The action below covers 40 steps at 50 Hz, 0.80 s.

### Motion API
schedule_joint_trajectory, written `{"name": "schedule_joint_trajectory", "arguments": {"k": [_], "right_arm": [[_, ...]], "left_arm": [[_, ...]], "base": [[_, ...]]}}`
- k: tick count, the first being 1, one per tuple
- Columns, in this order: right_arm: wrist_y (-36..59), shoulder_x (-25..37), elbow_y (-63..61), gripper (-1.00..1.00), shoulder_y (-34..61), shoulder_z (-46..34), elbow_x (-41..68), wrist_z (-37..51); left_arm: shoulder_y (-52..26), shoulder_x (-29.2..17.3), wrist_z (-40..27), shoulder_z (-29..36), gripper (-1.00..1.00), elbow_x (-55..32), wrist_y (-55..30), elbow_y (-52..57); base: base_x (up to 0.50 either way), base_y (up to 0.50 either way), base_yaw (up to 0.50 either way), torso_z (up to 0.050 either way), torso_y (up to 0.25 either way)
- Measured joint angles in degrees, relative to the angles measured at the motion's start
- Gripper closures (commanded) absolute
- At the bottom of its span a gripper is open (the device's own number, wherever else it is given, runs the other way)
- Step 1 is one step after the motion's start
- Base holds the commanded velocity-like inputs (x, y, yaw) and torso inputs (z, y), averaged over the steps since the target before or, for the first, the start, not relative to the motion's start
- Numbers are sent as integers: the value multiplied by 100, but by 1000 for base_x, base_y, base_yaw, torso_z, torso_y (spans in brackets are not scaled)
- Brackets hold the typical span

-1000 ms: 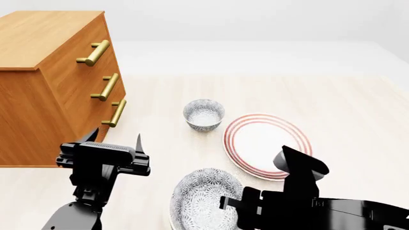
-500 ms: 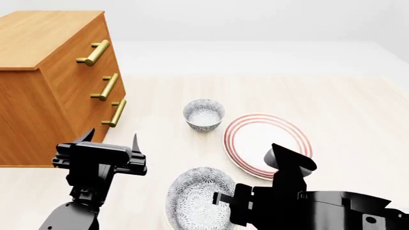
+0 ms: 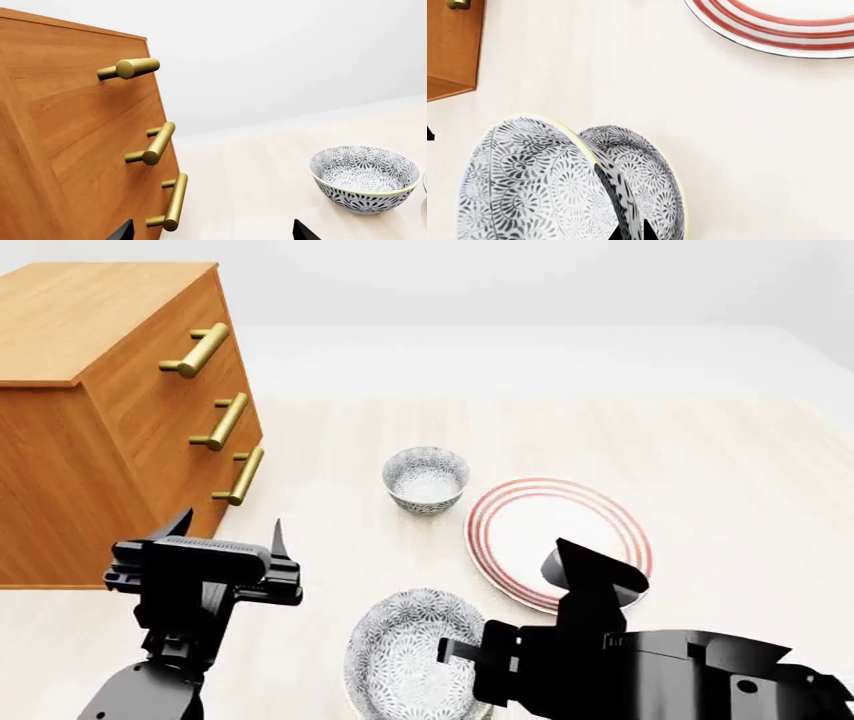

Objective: Stack the bowl in the middle on the bowl at the back.

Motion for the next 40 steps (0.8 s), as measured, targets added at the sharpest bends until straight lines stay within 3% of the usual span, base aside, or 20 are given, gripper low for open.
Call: {"name": "schedule_joint_trajectory", "arguments": {"k": [40], "right_arm": [[-65, -37, 277, 100, 49, -250, -168, -95]], "left_arm": [[44, -29, -25, 19, -100, -45, 65, -40]], "base": [[0, 0, 0, 0, 1]]}}
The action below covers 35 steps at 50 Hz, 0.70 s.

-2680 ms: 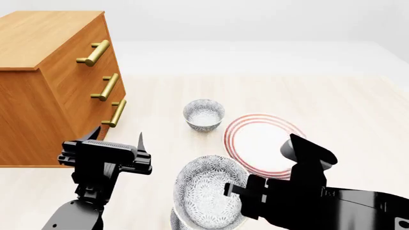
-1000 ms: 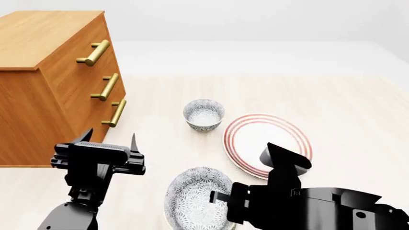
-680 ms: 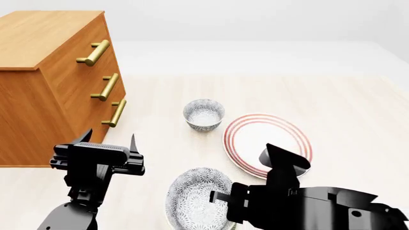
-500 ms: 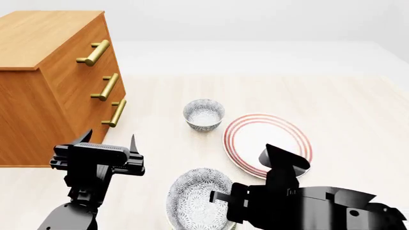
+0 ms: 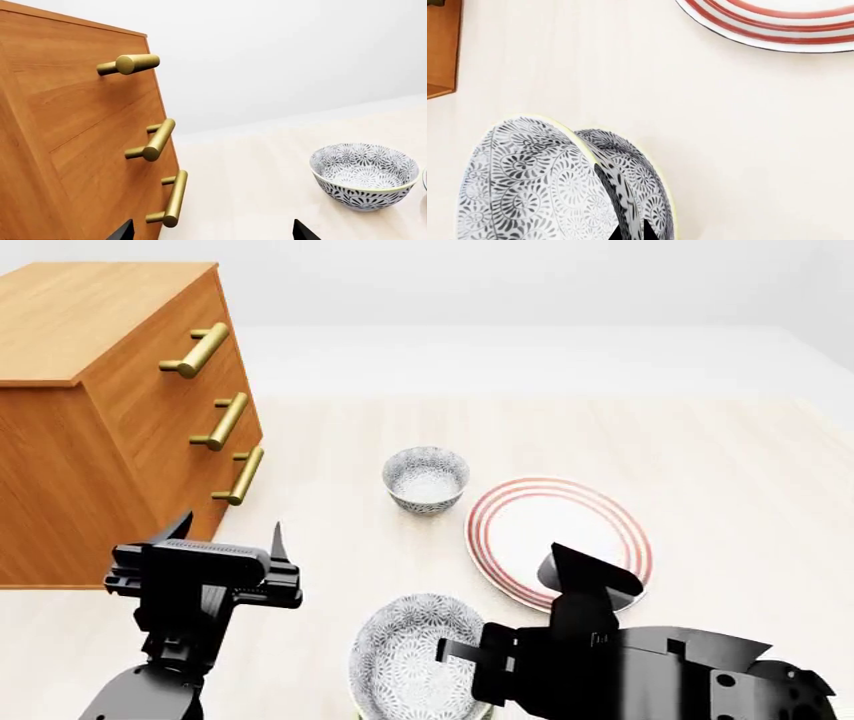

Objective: Stack the bowl in the middle on the bowl at the back.

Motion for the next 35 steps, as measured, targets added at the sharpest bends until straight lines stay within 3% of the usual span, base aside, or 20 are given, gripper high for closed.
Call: {"name": "schedule_joint_trajectory", "arguments": {"k": [35], "right_arm": [[-91, 5, 100, 100, -46, -153, -107, -94]], "left_arm": [[15, -19, -18, 19, -100, -30, 66, -72]], "base": [[0, 0, 0, 0, 0]]}}
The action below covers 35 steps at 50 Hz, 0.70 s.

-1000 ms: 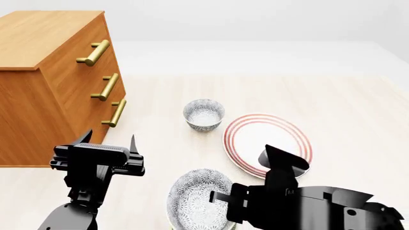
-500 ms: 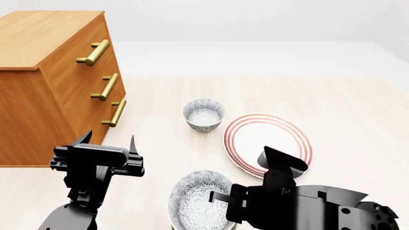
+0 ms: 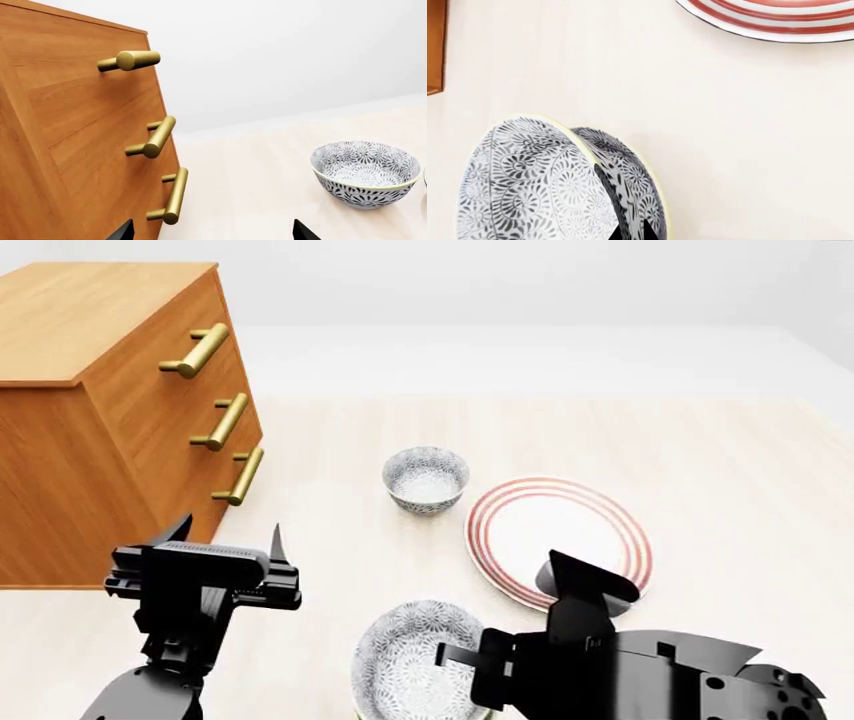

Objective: Stack the bowl in the middle on the bowl at the back.

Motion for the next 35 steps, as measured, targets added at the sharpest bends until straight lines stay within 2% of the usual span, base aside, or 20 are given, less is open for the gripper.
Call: {"name": "schedule_joint_trajectory", "arguments": {"k": [12, 13, 35], "right_arm": [[-21, -12, -50, 100, 26, -6, 6, -61], [-22, -13, -56, -100, 30, -7, 7, -65], [199, 27, -180, -100, 298, -68, -178, -228]], "left_arm": [[4, -7, -12, 9, -100, -11, 9, 3], [5, -8, -13, 9, -100, -12, 8, 5], [-8, -23, -26, 24, -100, -43, 6, 16]], "base": [[0, 0, 0, 0, 0], [0, 0, 0, 0, 0], [0, 0, 0, 0, 0]]}}
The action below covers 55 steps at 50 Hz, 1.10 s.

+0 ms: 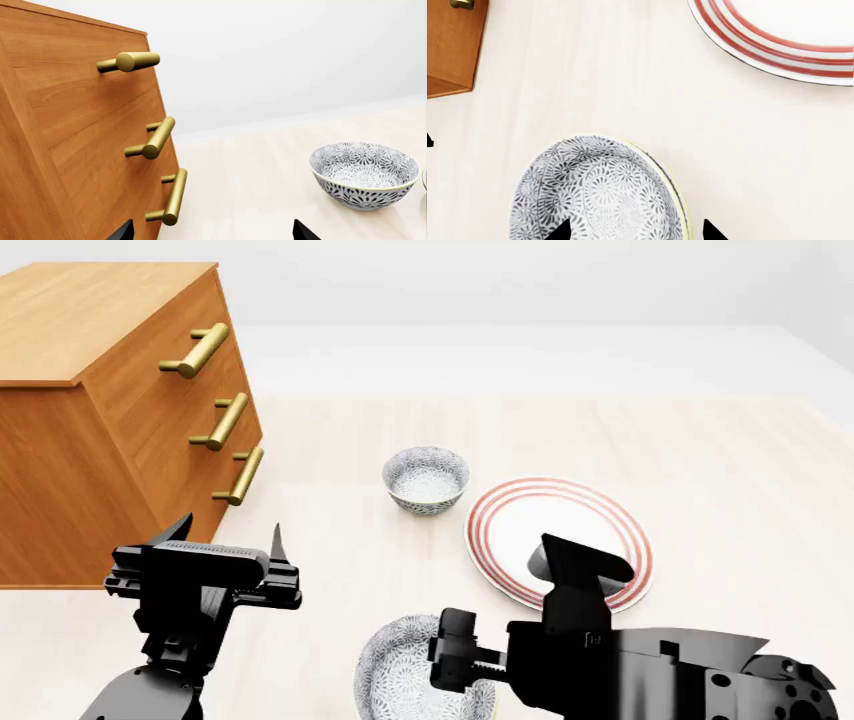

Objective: Stack the bowl in the middle on the bowl at the back.

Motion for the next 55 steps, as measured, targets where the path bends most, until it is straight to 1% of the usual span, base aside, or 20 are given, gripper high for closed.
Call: {"name": "schedule_joint_trajectory", "arguments": {"k": [18, 23, 28, 34, 43, 49, 55], "right_arm": [[-55, 49, -512, -100, 391, 131, 190, 222], [-153, 175, -730, -100, 498, 254, 277, 372], [-261, 405, -1004, -100, 617, 431, 366, 565], [-276, 880, -1406, -100, 710, 682, 319, 767], [-187, 1850, -2189, -100, 486, 1190, -147, 794], [-187, 2455, -2732, -100, 140, 1625, -641, 616], [-335, 3068, -3213, -100, -261, 2167, -992, 391]], "left_arm": [[-14, -44, -27, 0, -100, -64, -119, 170], [17, -144, -57, -54, -100, -187, -377, 526], [88, -324, -112, -213, -100, -474, -831, 1147], [179, -627, -222, -645, -100, -1221, -1648, 2127], [169, -1107, -581, -1609, -100, -2781, -2851, 3327], [112, -1385, -883, -2179, -100, -3682, -3362, 3812], [60, -1629, -1195, -2642, -100, -4444, -3679, 4116]], "base": [[0, 0, 0, 0, 0], [0, 0, 0, 0, 0], [0, 0, 0, 0, 0], [0, 0, 0, 0, 0], [0, 0, 0, 0, 0], [0, 0, 0, 0, 0], [0, 0, 0, 0, 0]]}}
